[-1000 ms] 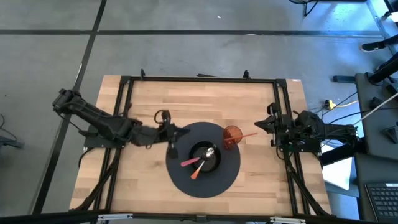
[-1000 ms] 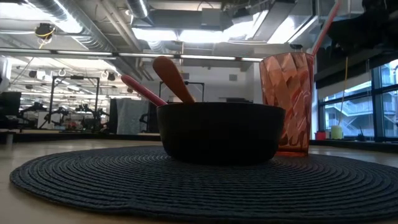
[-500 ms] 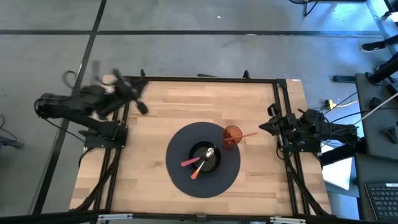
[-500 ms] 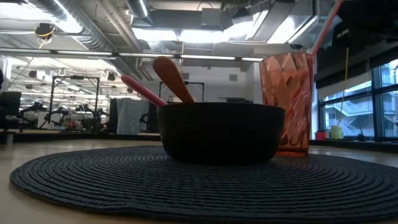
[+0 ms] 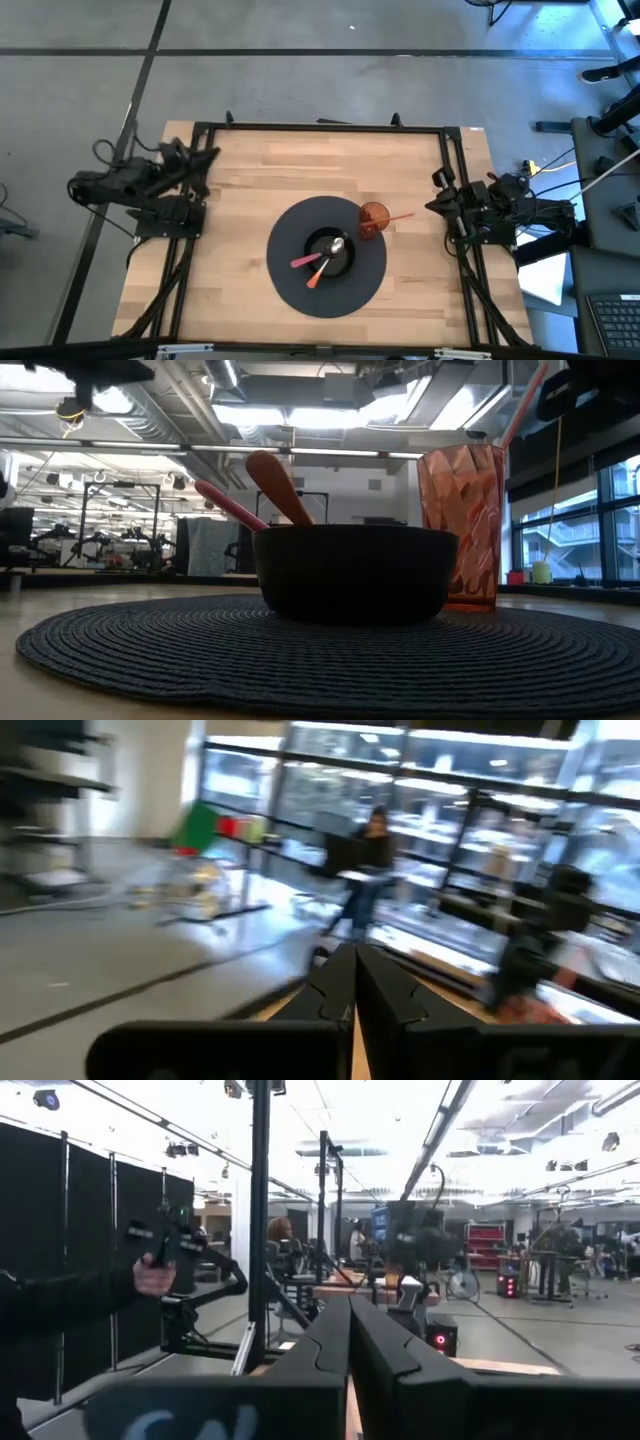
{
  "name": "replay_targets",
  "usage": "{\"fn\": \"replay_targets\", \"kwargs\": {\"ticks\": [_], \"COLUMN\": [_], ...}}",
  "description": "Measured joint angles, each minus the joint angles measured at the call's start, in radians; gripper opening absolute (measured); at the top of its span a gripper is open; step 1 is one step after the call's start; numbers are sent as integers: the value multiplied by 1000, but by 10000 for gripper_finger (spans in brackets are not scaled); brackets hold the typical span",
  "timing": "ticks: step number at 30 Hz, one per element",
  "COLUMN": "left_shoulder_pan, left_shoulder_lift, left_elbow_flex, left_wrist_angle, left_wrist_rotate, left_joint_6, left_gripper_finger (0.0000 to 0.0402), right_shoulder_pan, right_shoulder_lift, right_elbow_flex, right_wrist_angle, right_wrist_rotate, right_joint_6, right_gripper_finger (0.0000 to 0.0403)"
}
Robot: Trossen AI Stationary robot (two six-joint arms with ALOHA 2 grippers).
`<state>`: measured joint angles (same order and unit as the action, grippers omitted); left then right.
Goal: Pick & Place Utensil
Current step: Return to Home Position
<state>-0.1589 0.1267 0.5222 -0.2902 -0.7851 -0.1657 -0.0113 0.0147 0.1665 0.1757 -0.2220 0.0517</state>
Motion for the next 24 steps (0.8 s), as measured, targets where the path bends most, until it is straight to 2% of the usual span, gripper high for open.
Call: {"fn": "replay_targets", "kwargs": {"ticks": [5,8,10,12,15,17,21,22,24], "left_shoulder_pan": [0,0,0,0,0,0,0,0,2], "left_shoulder_lift": [-19,-17,-23,-46,-98,-115,-116,-112,-112], "left_elbow_flex": [-177,-218,-209,-179,-154,-156,-211,-235,-279], "left_wrist_angle": [226,391,392,368,412,422,491,522,533], "left_wrist_rotate": [123,177,152,80,21,58,245,257,202], "left_joint_6": [112,175,205,241,349,426,498,504,513], "left_gripper_finger": [3,3,3,3,3,3,3,3,3], "right_shoulder_pan": [0,0,0,-7,-18,-21,-21,-21,-21], "right_shoulder_lift": [0,0,-1,-4,-4,-4,-4,-4,-4], "right_elbow_flex": [0,0,6,36,111,146,178,188,218], "right_wrist_angle": [0,-1,-9,-47,-152,-206,-228,-241,-303], "right_wrist_rotate": [1,12,45,76,80,80,63,65,110], "right_joint_6": [23,27,46,58,52,35,-4,-5,-2], "right_gripper_finger": [5,3,3,2,2,1,1,1,1]}}
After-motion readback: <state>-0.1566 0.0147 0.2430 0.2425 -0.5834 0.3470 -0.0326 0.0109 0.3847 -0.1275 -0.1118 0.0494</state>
